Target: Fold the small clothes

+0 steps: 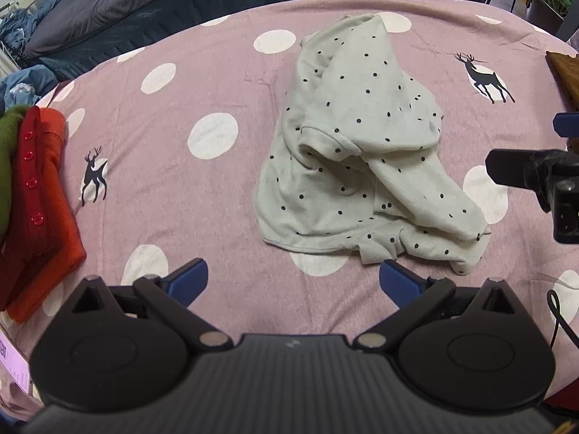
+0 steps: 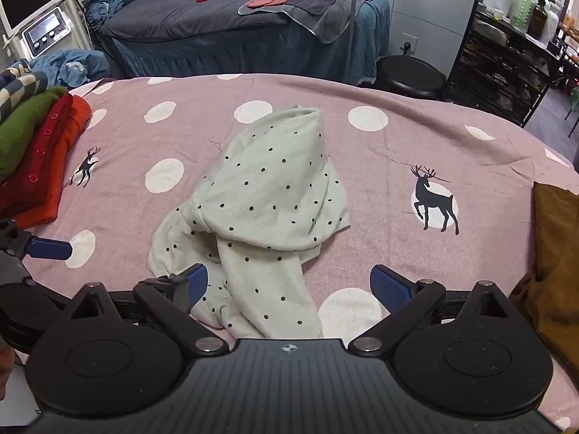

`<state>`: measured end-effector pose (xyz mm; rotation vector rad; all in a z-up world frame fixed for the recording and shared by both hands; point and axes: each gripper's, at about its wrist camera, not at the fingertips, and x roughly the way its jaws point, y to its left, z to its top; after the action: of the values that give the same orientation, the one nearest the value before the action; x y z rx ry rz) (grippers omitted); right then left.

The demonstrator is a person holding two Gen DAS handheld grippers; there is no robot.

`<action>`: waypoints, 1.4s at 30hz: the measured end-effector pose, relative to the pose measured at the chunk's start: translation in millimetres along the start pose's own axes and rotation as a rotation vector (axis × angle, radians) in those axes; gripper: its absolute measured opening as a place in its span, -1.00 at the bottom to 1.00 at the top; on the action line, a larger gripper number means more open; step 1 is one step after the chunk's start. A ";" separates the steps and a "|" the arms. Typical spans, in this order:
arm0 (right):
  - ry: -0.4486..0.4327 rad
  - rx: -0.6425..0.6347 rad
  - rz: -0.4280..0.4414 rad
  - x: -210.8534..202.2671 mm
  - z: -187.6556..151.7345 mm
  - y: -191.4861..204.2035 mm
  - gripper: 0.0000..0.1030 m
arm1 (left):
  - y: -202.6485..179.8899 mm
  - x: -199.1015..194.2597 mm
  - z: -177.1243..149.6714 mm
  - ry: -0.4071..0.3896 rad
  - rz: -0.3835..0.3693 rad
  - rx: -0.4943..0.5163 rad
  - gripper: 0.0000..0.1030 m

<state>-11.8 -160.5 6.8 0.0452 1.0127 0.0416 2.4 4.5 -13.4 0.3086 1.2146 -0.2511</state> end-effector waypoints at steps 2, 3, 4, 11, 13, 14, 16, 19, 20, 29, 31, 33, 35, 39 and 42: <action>-0.002 -0.003 0.004 0.2 1.5 0.2 1.00 | -0.2 1.0 0.0 0.004 0.002 0.000 1.00; -0.003 -0.005 0.008 0.6 1.7 0.2 1.00 | -0.1 1.6 0.0 0.005 0.002 -0.001 1.00; -0.005 -0.008 0.010 0.8 1.9 0.6 1.00 | 0.0 2.3 0.0 0.007 0.002 -0.002 1.00; 0.003 -0.027 0.013 4.6 4.8 2.0 1.00 | 1.7 7.2 0.8 0.021 0.002 -0.009 1.00; 0.010 -0.029 0.013 5.9 5.7 2.5 1.00 | 2.4 7.8 1.0 0.023 0.002 -0.011 1.00; 0.012 -0.029 0.011 6.6 6.1 2.8 1.00 | 2.7 8.1 1.4 0.024 0.004 -0.012 1.00; 0.016 -0.030 0.012 7.6 6.5 3.2 1.00 | 3.8 8.6 2.2 0.027 0.006 -0.014 1.00; 0.023 -0.030 0.011 9.2 6.7 3.3 1.00 | 5.0 9.8 2.6 0.029 0.009 -0.016 1.00; 0.024 -0.029 0.010 9.2 6.9 3.2 1.00 | 5.4 10.0 2.5 0.030 0.011 -0.017 1.00; 0.037 -0.028 0.008 9.5 7.9 3.0 1.00 | 7.5 10.5 2.1 0.034 0.019 -0.020 1.00; 0.036 -0.030 0.008 9.4 7.8 3.3 1.00 | 8.1 10.9 1.9 0.036 0.021 -0.023 1.00; 0.038 -0.032 0.009 9.8 7.7 3.6 1.00 | 8.3 10.8 1.4 0.038 0.024 -0.024 1.00; 0.039 -0.033 0.009 9.8 7.8 3.9 1.00 | 8.5 10.6 0.9 0.038 0.024 -0.025 1.00; 0.039 -0.034 0.009 10.0 7.9 3.9 1.00 | 8.4 11.0 -0.3 0.040 0.025 -0.026 1.00; 0.040 -0.038 0.013 9.5 6.7 5.2 1.00 | 8.7 11.0 -2.8 0.042 0.026 -0.029 1.00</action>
<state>-1.2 -154.9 2.6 0.0165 1.0515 0.0741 6.6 13.4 -23.8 0.3051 1.2537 -0.2052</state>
